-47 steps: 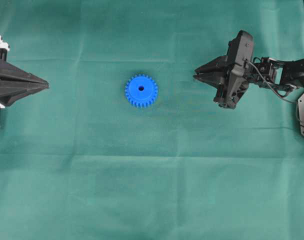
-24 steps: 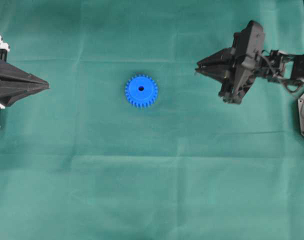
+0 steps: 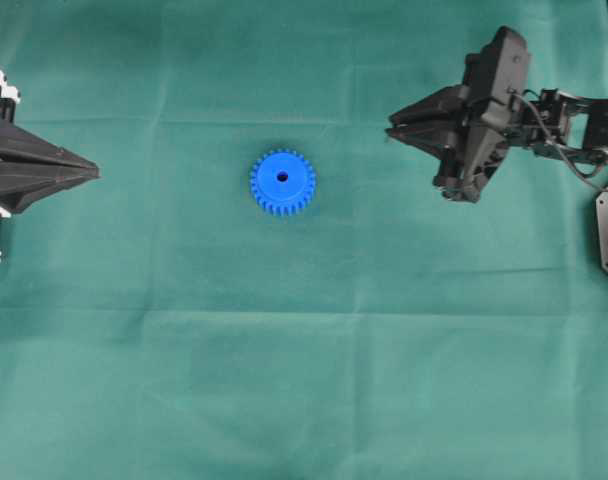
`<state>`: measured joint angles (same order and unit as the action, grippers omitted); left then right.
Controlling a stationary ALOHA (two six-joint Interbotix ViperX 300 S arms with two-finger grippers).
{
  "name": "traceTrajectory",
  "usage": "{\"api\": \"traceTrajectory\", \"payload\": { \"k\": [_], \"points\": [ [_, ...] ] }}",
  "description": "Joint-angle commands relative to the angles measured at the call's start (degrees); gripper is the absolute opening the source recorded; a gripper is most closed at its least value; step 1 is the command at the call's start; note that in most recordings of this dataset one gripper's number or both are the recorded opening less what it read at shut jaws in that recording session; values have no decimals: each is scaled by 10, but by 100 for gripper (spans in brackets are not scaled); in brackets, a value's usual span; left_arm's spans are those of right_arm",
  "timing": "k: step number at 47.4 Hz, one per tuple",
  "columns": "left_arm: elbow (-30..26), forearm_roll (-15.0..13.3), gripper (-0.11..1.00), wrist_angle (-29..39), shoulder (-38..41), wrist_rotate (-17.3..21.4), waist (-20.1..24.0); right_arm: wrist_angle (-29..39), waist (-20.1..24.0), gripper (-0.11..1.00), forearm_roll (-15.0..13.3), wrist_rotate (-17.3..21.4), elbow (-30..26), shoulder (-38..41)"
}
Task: Insert the shaft placed at a random location into the center hole of the medium gear at another random location.
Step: 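Lift the shaft and carry it left over the blue gear's center hole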
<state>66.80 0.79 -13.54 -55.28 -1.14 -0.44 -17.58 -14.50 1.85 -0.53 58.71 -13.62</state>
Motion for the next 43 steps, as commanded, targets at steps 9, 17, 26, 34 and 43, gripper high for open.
{"api": "traceTrajectory", "payload": {
  "k": [9,17,26,34,43],
  "points": [
    [-11,2,0,-2,5,-1,-1,-16,32,13,1,2,-91,69],
    [-11,2,0,3,5,-1,-1,-12,56,13,1,2,-163,127],
    [-11,2,0,3,4,-1,0,-10,70,13,2,2,-223,178],
    [-11,2,0,4,4,-1,-1,0,76,13,2,2,-243,195],
    [-11,2,0,5,4,-1,-1,1,76,13,3,3,-242,197]
  ]
}}
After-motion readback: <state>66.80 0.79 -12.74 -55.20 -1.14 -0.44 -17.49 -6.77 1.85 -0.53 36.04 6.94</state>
